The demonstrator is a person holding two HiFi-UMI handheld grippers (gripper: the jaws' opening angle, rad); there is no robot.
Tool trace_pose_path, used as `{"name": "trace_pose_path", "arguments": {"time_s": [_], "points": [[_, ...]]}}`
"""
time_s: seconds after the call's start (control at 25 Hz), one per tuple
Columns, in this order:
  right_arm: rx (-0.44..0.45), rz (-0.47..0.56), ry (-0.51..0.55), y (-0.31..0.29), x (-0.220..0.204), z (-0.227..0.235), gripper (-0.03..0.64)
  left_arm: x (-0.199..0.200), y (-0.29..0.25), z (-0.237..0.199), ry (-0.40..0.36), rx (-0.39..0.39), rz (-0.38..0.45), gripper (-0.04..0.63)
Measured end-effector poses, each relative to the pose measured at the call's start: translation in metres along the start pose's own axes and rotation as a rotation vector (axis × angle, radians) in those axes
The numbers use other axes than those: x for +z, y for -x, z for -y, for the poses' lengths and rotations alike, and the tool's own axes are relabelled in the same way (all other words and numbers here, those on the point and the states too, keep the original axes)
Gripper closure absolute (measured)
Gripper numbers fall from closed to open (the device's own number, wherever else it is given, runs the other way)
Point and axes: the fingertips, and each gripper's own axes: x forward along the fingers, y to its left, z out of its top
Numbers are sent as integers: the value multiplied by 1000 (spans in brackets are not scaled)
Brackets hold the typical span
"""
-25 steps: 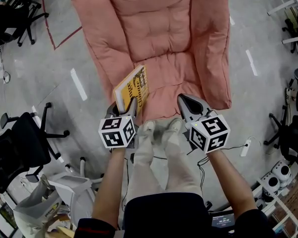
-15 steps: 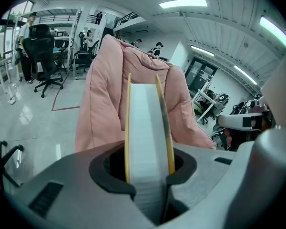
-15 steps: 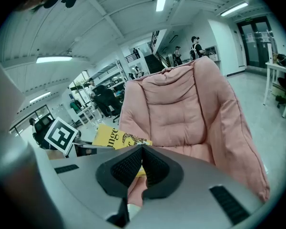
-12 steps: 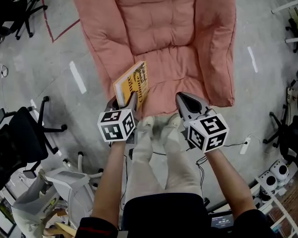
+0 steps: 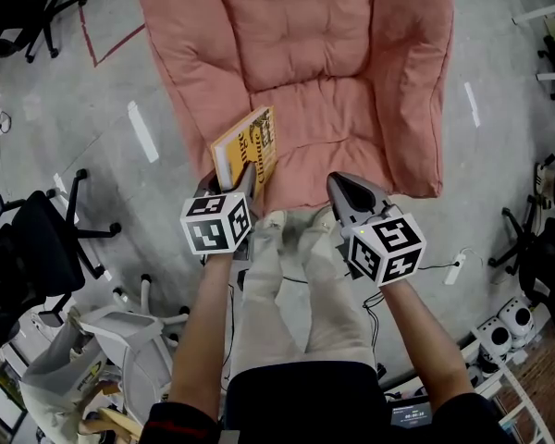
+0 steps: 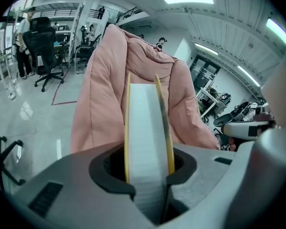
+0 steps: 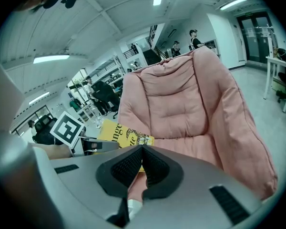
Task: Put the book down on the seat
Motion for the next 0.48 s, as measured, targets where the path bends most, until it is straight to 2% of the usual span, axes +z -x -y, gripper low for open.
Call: {"name": "trace_pose_path", "arguments": {"time_s": [0.48], "points": [[1,-42,-23,-9,-17,6,597,-5,-19,-4,-2,-1,-39,449]]}}
